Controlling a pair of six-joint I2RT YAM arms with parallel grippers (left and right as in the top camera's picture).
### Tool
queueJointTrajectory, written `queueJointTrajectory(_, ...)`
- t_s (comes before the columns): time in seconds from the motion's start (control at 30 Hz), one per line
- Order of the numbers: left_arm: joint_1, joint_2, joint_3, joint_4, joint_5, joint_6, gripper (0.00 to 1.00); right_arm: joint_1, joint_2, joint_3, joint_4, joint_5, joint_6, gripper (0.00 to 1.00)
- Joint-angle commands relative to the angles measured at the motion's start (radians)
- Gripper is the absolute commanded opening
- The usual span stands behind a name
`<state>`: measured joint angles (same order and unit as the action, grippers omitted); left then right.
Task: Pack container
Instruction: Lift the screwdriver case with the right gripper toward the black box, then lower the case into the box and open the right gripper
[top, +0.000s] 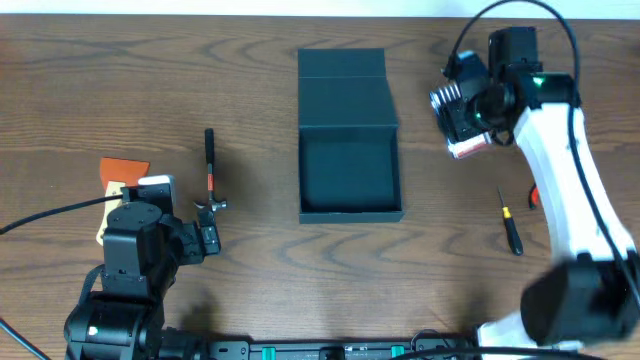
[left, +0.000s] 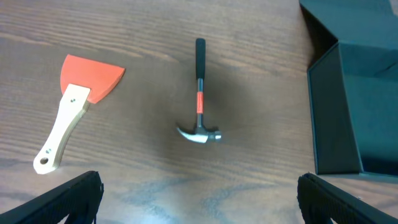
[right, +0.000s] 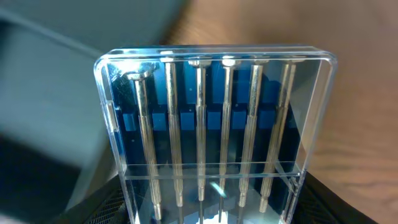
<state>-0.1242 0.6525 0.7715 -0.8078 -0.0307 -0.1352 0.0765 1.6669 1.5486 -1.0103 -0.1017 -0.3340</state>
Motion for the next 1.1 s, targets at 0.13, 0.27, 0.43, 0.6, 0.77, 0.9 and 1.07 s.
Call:
queueJointTrajectory(0.13, 0.006, -0.001, 0.02, -0.004, -0.011, -0.012, 0.98, 0.269, -0.081, 0.01, -0.05, -0.03, -0.158, 0.01)
queueJointTrajectory(0.27, 0.006, -0.001, 0.02, -0.015, -0.011, -0.011, 0.99, 0.4, -0.048, 0.009, -0.058, -0.029, -0.328, 0.01)
queueJointTrajectory(0.43, 0.006, -0.002, 0.02, -0.034, -0.011, -0.011, 0.99, 0.436, 0.042, 0.009, -0.04, -0.031, -0.454, 0.01)
queueJointTrajectory(0.6, 0.006, -0.002, 0.02, -0.033, -0.011, -0.012, 0.98, 0.431, 0.169, 0.009, -0.017, -0.03, -0.465, 0.01)
queueJointTrajectory(0.77, 0.006, -0.001, 0.02, -0.033, -0.011, -0.011, 0.99, 0.431, 0.308, 0.009, 0.002, -0.031, -0.465, 0.01)
queueJointTrajectory(0.9, 0.006, -0.001, 0.02, -0.033, -0.011, -0.012, 0.99, 0.432, 0.388, 0.009, 0.007, -0.037, -0.465, 0.01)
queueJointTrajectory(1.07, 0.006, -0.001, 0.02, -0.033, -0.011, -0.012, 0.99, 0.432, 0.444, 0.009, 0.007, -0.037, -0.465, 0.15)
